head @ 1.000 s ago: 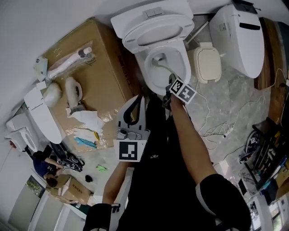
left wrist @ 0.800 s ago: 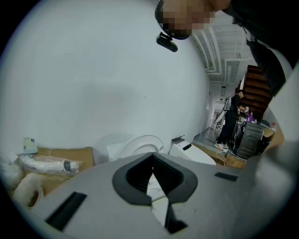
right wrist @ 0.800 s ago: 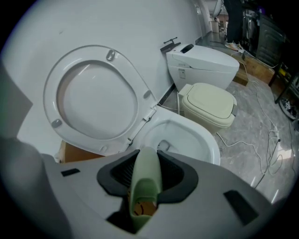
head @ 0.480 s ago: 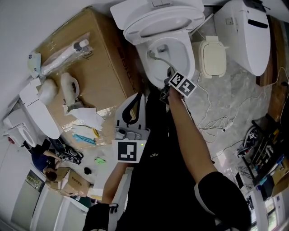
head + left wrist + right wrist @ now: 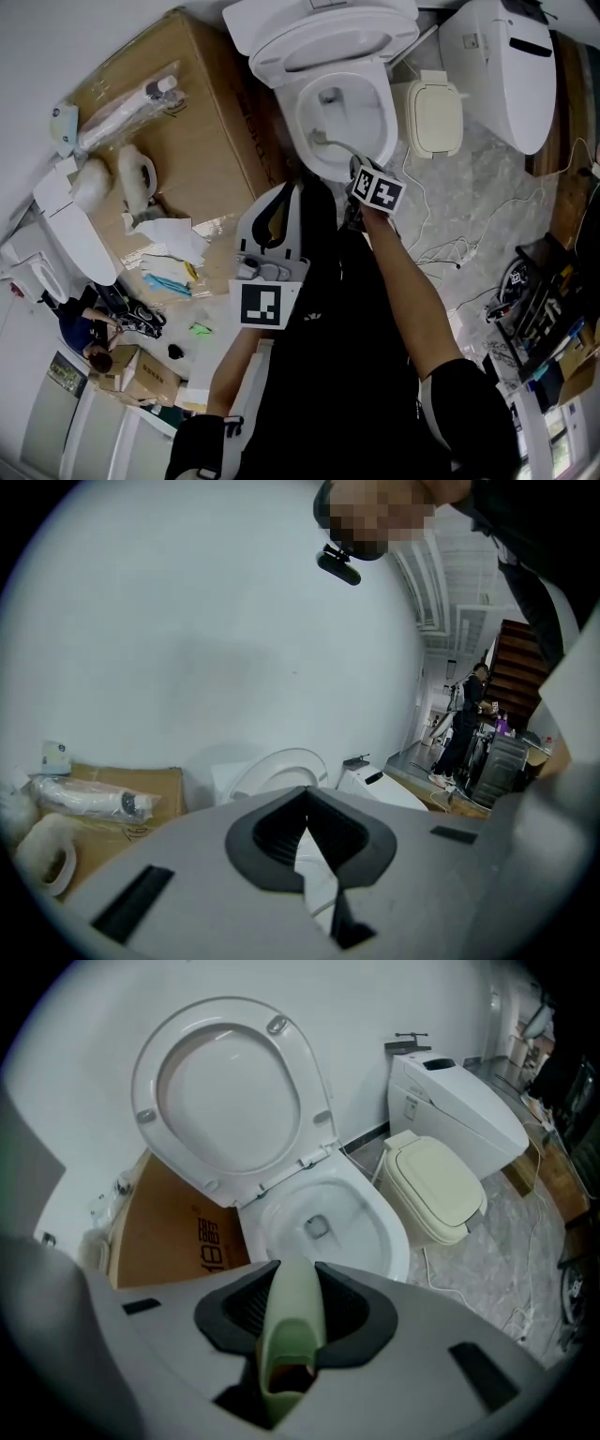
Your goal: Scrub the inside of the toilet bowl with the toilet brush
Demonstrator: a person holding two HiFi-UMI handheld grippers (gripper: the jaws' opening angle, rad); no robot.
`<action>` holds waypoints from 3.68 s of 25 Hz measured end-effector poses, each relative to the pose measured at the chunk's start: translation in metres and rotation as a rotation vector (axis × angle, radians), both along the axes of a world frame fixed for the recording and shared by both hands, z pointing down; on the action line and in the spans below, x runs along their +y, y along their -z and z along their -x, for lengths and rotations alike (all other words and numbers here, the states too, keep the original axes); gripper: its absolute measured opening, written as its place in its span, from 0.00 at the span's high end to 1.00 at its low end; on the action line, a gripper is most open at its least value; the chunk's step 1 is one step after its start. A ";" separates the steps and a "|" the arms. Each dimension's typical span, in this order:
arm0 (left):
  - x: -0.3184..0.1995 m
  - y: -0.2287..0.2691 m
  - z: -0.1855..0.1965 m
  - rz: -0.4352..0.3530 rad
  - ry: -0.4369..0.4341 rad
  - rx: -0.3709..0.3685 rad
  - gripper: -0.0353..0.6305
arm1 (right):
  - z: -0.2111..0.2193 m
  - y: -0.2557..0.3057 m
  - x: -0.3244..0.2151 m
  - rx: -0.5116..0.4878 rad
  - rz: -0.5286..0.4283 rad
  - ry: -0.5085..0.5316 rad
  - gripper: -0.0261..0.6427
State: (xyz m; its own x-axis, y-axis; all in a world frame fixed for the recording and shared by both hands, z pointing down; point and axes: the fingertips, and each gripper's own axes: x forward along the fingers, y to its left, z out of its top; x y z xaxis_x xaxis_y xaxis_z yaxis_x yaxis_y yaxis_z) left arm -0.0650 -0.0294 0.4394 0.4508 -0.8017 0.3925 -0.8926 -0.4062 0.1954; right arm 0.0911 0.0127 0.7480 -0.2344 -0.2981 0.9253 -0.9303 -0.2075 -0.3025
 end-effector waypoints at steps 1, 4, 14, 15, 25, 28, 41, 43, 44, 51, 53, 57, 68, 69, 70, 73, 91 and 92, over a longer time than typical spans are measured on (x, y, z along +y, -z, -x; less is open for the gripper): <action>0.000 0.000 -0.001 0.002 -0.001 0.003 0.94 | -0.003 0.000 0.005 0.011 0.005 0.043 0.78; -0.003 0.001 -0.006 0.003 -0.004 0.017 0.94 | -0.012 0.001 0.017 0.042 0.007 0.186 0.78; -0.010 0.006 -0.012 -0.003 0.021 0.028 0.94 | -0.049 0.004 0.024 0.140 -0.034 0.694 0.78; -0.010 0.005 -0.014 -0.001 0.025 0.027 0.94 | -0.052 0.004 0.023 0.154 -0.046 0.755 0.78; -0.017 0.016 -0.031 -0.004 0.197 0.026 0.94 | -0.078 0.006 0.004 0.211 -0.161 1.333 0.78; -0.021 0.025 -0.033 -0.035 0.299 0.035 0.94 | -0.080 0.006 -0.010 0.215 -0.196 1.513 0.78; -0.018 0.016 -0.061 -0.027 0.504 0.021 0.94 | -0.084 0.005 -0.070 0.256 -0.394 2.087 0.78; -0.017 0.013 -0.059 -0.016 0.522 0.023 0.94 | -0.081 0.005 -0.078 0.276 -0.429 2.167 0.78; -0.017 0.012 -0.058 -0.010 0.528 0.023 0.94 | -0.079 0.004 -0.082 0.288 -0.448 2.206 0.78; -0.017 0.014 -0.041 -0.045 0.585 0.028 0.94 | -0.064 0.002 -0.111 0.352 -0.538 2.453 0.78; -0.014 0.014 -0.035 -0.062 0.604 0.030 0.94 | -0.056 0.003 -0.113 0.359 -0.564 2.537 0.78; -0.009 0.006 -0.027 -0.004 0.629 0.049 0.94 | -0.047 -0.001 -0.110 0.401 -0.627 2.760 0.78; 0.008 0.003 -0.009 -0.010 0.700 0.082 0.94 | -0.008 -0.004 -0.103 0.476 -0.719 3.106 0.78; 0.010 0.005 -0.007 -0.012 0.709 0.088 0.94 | -0.003 -0.003 -0.104 0.480 -0.728 3.126 0.78; 0.013 0.006 -0.004 -0.014 0.716 0.091 0.94 | 0.003 -0.002 -0.104 0.486 -0.733 3.143 0.78; 0.023 0.007 0.005 -0.015 0.731 0.091 0.94 | 0.019 0.001 -0.101 0.498 -0.738 3.184 0.78; 0.056 0.004 0.033 -0.004 0.737 0.125 0.94 | 0.074 0.019 -0.052 0.446 -0.795 3.072 0.78; 0.054 0.005 0.034 -0.005 0.718 0.127 0.94 | 0.076 0.024 -0.053 0.434 -0.749 2.961 0.78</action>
State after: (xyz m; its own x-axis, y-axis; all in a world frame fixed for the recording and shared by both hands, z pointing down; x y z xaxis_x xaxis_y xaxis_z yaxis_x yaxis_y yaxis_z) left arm -0.0988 0.0242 0.4346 -0.1455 -0.9184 0.3680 -0.9099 0.2703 0.3147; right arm 0.0147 -0.0405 0.7239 -0.2536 0.0203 0.9671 0.9323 0.2718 0.2388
